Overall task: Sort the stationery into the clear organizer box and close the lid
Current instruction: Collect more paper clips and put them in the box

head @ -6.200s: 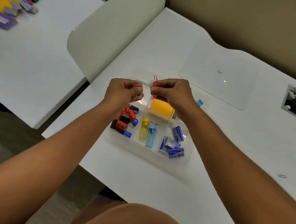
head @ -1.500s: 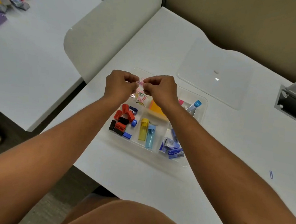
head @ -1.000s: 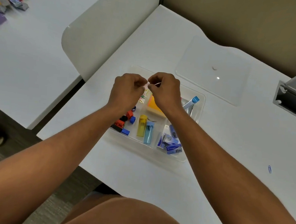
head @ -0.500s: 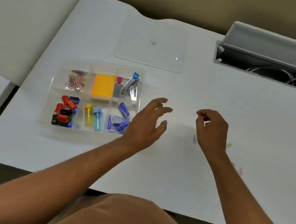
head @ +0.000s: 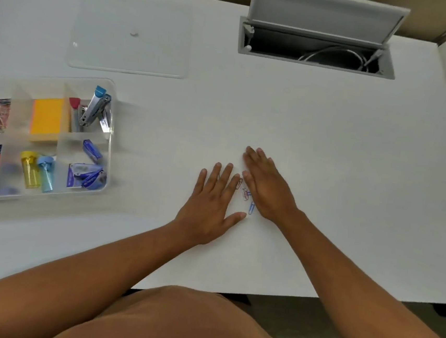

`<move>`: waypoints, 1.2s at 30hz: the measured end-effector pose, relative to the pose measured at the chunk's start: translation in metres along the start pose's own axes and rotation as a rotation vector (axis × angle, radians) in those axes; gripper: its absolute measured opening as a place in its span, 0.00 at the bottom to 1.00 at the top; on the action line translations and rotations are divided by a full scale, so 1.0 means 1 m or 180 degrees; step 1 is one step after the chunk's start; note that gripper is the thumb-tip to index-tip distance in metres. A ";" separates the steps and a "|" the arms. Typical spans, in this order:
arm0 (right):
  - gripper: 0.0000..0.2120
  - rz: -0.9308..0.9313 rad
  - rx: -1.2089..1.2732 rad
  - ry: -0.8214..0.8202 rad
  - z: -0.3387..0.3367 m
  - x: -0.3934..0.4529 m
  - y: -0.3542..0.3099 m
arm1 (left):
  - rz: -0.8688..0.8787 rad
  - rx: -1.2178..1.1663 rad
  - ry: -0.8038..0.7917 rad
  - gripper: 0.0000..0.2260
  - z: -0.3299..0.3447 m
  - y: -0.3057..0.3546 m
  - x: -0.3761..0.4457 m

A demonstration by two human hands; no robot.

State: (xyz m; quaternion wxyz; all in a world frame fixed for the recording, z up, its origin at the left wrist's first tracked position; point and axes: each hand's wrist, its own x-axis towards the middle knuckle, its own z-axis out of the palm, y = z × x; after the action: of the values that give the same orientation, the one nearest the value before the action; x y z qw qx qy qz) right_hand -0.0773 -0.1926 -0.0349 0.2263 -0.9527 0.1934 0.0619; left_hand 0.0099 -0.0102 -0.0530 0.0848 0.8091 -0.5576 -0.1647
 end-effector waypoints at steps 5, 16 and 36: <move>0.22 -0.0269 -0.0019 0.0124 0.011 -0.059 0.011 | 0.0436 0.0055 0.0054 0.34 0.008 0.009 -0.004; 0.44 0.1741 0.1164 0.0625 0.000 -0.096 0.025 | -0.0605 0.0031 0.0068 0.38 -0.009 0.017 -0.002; 0.24 0.0530 -0.0314 0.0209 0.010 -0.072 -0.018 | -0.0090 0.0323 -0.0103 0.18 -0.028 0.060 0.014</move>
State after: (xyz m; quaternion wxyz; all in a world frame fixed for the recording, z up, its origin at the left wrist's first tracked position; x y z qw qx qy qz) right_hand -0.1369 -0.1486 -0.0220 0.1668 -0.9448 0.2760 0.0588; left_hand -0.0279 -0.0464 -0.0101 0.0323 0.8174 -0.5551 -0.1504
